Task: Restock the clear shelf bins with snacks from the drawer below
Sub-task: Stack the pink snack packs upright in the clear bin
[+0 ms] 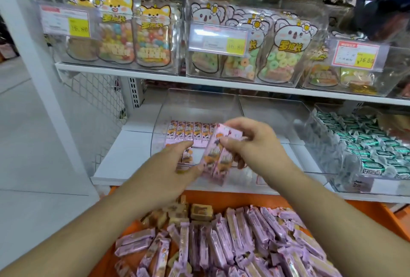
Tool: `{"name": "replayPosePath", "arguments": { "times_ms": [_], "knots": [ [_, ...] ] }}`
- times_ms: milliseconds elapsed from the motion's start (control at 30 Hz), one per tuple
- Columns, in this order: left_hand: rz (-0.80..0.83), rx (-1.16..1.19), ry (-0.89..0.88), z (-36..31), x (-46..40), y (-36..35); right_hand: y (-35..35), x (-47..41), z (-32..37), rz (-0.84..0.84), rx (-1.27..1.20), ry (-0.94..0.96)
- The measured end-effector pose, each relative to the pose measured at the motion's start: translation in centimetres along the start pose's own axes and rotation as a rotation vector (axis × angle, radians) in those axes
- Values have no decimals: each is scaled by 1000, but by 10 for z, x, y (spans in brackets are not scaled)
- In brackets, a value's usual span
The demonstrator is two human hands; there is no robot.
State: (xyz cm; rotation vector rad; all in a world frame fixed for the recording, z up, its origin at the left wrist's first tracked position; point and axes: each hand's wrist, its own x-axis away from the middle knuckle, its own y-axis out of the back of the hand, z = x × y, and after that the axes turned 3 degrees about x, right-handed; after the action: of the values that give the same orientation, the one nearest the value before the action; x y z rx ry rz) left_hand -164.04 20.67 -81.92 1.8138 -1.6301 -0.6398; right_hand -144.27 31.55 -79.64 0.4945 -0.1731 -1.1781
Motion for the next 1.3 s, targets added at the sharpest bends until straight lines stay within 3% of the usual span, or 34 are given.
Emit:
{"name": "replayPosePath", "arguments": {
  "times_ms": [133,200,533,1000,1300],
  "knots": [
    [151,-383,-21,37,-9,-5,-13,-67,2,32,52,-42],
    [188,-464,-36,44,-9,-12,-25,-93,-4,70,92,-96],
    [149,-456,-80,50,-12,-15,-71,-122,-51,330,348,-306],
    [96,-460,-86,46,-10,-17,-77,-107,-64,396,636,-62],
    [104,-475,-77,44,-9,-18,-78,-103,-63,379,654,-38]
  ]
}}
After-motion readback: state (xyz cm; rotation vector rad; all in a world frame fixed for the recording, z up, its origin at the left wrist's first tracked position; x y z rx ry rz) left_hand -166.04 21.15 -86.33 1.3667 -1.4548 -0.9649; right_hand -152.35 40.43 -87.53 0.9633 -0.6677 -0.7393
